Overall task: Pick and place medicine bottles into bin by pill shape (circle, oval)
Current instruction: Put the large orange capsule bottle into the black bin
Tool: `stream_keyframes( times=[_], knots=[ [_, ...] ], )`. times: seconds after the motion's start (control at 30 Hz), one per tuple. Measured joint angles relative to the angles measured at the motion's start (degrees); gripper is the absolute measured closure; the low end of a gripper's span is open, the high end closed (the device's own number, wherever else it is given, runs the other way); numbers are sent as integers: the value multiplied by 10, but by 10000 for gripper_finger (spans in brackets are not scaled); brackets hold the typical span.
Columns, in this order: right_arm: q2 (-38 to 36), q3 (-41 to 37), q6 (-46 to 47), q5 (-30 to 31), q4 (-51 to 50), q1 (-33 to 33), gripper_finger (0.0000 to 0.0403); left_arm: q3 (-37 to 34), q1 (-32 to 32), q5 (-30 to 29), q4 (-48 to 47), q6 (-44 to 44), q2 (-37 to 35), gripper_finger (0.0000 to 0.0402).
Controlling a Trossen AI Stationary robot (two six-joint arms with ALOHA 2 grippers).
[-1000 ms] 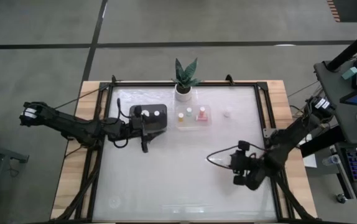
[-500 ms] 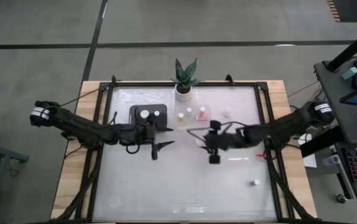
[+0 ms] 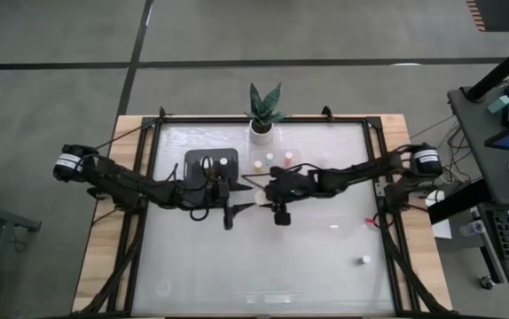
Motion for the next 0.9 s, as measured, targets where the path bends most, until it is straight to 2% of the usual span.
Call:
stream_keyframes(
  times=[0.2, 0.37, 0.53, 0.7, 0.9],
  knots=[
    [48, 77, -20, -4, -88, -2, 246, -2, -1, 10, -10, -11, 12, 187],
    [61, 99, -19, -18, -91, -2, 246, -2, -1, 11, -65, -30, 10, 182],
    [58, 104, -15, -19, -88, -2, 247, -3, -2, 7, -100, -42, 9, 147],
    [56, 100, -3, -19, -79, -2, 245, -3, -1, -32, -92, -38, 9, 104],
    [56, 96, 21, -19, -70, -2, 244, -4, -1, -20, -63, 1, 32, 91]
  ],
)
